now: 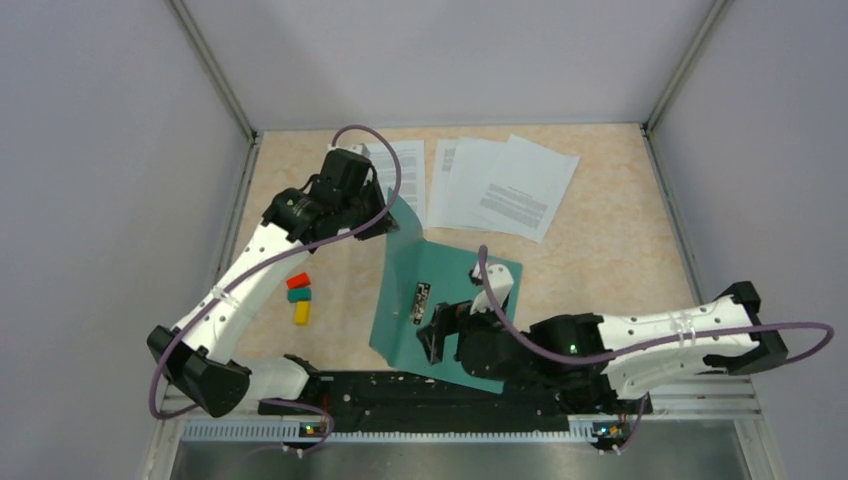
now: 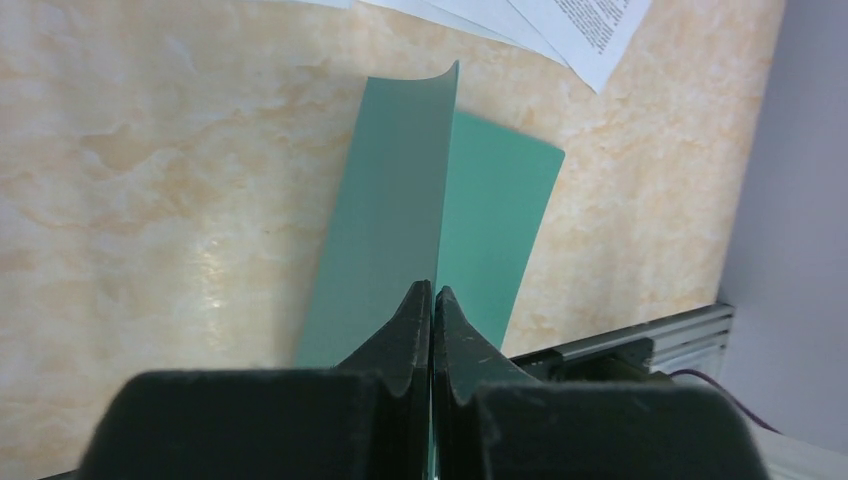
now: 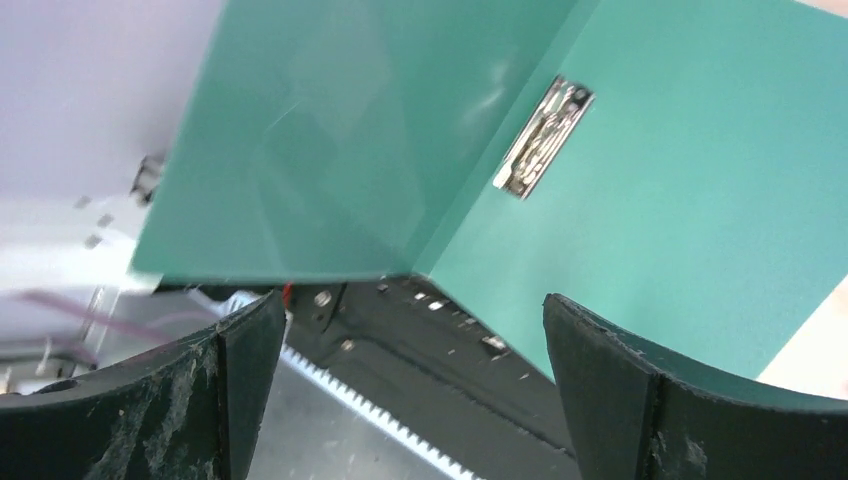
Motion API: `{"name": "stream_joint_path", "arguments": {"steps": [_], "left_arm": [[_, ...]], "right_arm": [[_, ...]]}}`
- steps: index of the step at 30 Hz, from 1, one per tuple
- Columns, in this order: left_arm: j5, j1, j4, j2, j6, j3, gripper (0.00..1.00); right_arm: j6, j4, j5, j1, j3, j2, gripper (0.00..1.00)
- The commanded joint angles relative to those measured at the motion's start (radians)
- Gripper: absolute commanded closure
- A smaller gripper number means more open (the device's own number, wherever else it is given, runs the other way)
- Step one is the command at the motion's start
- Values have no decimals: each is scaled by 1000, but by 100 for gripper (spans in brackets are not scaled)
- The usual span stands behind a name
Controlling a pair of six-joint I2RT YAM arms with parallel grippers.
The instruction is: Put the files into the folder
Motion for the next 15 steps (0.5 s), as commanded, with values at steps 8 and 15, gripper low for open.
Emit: {"name": "stream_joint_path", "arguments": {"steps": [8, 15], "left_arm": [[101, 45, 309, -55, -249, -166, 100], [244, 113, 406, -79, -142, -318, 100]], "right_arm": [[32, -105, -238, -409, -97, -7, 6], [-31, -30, -256, -493, -110, 127, 14]]}}
